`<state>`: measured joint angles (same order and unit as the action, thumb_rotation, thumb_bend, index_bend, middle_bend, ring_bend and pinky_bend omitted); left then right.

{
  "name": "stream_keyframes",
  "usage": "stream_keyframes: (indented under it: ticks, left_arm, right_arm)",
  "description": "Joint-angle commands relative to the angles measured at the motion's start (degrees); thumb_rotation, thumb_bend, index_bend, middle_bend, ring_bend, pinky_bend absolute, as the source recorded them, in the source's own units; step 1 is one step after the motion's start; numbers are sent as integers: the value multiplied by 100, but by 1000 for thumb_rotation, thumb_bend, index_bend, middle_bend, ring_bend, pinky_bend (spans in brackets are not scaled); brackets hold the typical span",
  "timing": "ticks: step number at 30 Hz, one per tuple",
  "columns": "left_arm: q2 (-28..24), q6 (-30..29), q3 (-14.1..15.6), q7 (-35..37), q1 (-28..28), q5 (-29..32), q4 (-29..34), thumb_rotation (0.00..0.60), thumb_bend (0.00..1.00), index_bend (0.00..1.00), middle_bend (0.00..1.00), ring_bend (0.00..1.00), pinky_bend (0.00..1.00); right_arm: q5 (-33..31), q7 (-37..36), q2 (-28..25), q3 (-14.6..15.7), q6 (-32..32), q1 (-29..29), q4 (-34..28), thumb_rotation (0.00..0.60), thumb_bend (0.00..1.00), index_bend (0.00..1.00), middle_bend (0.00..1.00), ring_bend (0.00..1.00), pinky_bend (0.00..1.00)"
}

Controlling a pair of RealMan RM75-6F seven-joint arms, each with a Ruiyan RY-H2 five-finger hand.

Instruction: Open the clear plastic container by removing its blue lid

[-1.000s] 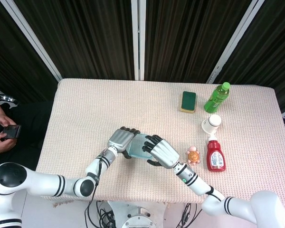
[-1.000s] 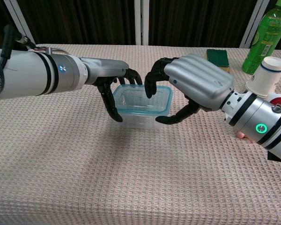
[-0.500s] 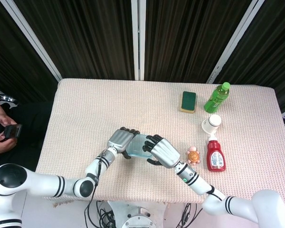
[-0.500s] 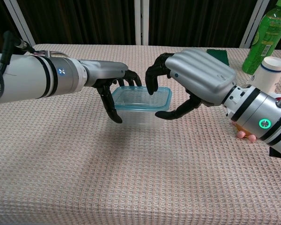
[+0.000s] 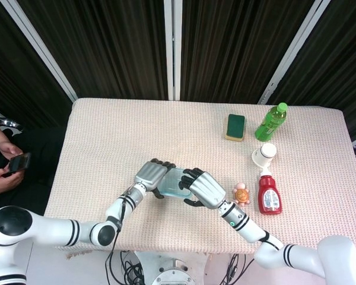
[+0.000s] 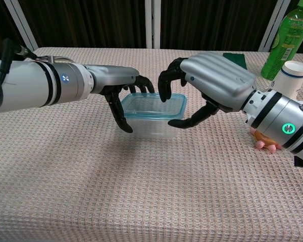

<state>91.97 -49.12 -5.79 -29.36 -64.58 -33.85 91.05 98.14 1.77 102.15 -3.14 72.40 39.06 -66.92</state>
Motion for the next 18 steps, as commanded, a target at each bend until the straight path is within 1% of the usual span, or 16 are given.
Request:
stream_keyframes:
  ticks: [1,11,18]
  left_arm:
    - [24,4,5,-1,6,-28,-18,600,66,238,307,187,152]
    - [84,-16,9,-10,48,-93,-94,600,85,238,307,187,152]
    - [-3,-11,-3,50,105,-303,33,600,87,221,294,187,151]
  right_arm:
    - [1,-29,-3,-6,5,24,-19,600,463,497,454,279,411]
    - [-48,72,-37,-36,15,23,-81,600,467,497,454,279,411]
    - [-63,129,62,-62,6,56,8,600,558,511,467,299,452]
